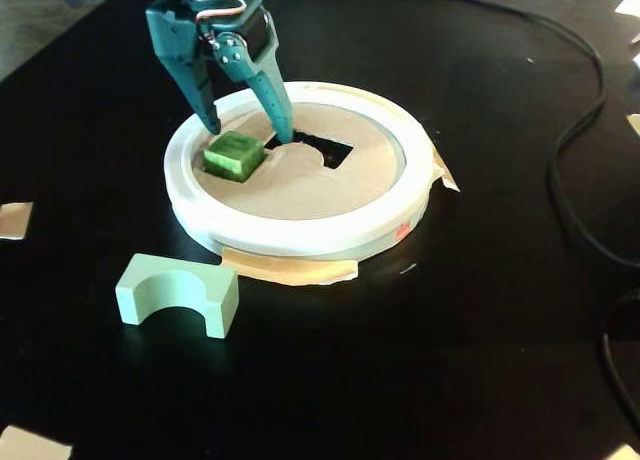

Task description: Pick up the square block and drop it in corresponding square shaped hole

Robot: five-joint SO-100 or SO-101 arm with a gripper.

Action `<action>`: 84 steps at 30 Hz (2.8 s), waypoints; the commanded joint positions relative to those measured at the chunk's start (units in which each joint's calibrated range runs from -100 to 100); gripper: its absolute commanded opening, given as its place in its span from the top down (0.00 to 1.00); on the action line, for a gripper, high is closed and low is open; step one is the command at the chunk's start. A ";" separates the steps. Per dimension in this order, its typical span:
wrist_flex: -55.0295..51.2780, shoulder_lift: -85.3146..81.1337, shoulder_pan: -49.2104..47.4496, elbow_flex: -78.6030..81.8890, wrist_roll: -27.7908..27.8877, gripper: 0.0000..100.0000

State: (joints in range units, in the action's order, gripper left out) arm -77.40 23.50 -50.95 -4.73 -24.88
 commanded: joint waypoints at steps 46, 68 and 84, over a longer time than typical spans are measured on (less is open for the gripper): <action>2.49 -110.96 61.31 75.59 19.49 0.13; 8.91 -113.46 61.94 98.54 23.93 0.12; 8.91 -113.46 62.06 98.63 23.93 0.12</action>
State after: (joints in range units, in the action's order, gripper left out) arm -70.32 -89.48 11.09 94.05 -1.25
